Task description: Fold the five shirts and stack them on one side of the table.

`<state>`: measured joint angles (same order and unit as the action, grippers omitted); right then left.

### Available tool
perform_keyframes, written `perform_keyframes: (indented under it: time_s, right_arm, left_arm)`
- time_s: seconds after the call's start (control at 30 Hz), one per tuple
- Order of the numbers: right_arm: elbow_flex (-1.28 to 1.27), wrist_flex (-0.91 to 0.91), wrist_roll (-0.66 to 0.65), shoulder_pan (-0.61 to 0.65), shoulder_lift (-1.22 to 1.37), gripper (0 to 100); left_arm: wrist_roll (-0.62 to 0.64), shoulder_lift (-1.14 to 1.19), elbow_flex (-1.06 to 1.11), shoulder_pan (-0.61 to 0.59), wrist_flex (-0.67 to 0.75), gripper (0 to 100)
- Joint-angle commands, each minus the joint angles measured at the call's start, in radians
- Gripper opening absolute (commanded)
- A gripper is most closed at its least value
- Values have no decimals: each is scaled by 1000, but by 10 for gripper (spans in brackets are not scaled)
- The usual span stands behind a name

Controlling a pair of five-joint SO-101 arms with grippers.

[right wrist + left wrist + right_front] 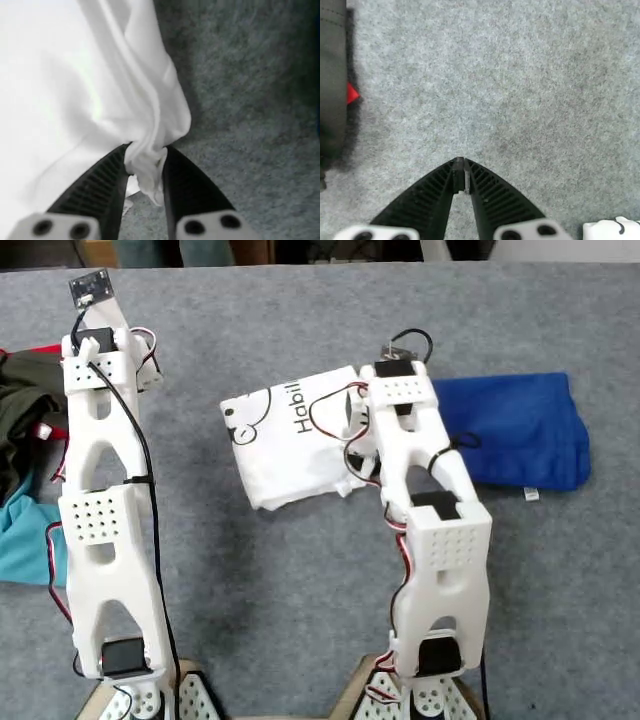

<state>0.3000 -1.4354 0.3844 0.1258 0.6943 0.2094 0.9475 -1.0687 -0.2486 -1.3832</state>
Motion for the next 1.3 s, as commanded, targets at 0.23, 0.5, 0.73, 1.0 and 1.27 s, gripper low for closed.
perform_keyframes:
  time_s: [0.23, 0.5, 0.73, 1.0, 1.27]
  right_arm:
    - [236, -91, -176, 0, -64, 14]
    - [532, -253, -325, -63, -87, 14]
    - [656, -319, -494, -203, -90, 14]
    - [674, -310, -629, -419, -96, 14]
    - [789, -184, -720, -623, -87, 14]
  left_arm:
    - [5, -12, -4, -12, 37, 30]
    - [5, -12, -4, -12, 37, 31]
    - [3, -12, -4, -12, 37, 32]
    - [3, -11, -4, -10, 37, 32]
    - [3, -11, 1, -5, 37, 32]
